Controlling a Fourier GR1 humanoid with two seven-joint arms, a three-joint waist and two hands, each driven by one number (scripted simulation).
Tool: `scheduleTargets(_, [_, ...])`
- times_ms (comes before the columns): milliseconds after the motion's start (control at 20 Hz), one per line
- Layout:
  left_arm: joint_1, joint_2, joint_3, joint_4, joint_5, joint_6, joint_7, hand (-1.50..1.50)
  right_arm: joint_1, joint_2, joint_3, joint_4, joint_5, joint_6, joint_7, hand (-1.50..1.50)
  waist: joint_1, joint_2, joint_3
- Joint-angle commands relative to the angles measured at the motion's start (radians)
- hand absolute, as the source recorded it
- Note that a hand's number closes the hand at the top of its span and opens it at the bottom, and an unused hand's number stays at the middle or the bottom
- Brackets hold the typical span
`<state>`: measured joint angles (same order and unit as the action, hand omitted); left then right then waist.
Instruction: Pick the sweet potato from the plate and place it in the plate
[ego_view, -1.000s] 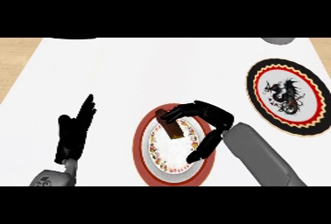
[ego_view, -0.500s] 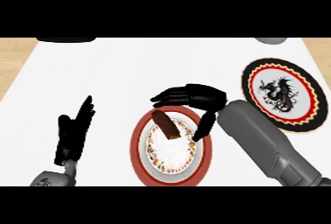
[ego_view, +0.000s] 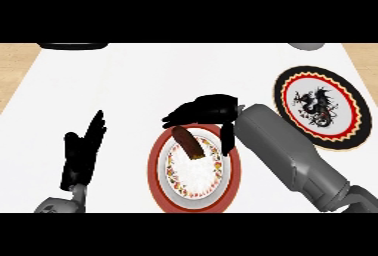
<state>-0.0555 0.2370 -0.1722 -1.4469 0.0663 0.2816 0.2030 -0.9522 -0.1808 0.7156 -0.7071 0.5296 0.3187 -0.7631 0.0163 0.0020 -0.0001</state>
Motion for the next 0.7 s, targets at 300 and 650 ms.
scheduleTargets(300, [0.083, -0.045, -0.002, 0.007, -0.045, -0.006, -0.07, 0.0, 0.008, 0.105, -0.037, 0.086, 0.16, 0.001, 0.04, -1.5, -0.006, -0.001, 0.0])
scheduleTargets(650, [0.024, -0.014, 0.044, -0.045, -0.037, -0.041, 0.035, 0.0, 0.007, 0.173, -0.064, 0.251, 0.265, -0.1, -0.055, -1.5, 0.002, 0.001, 0.001])
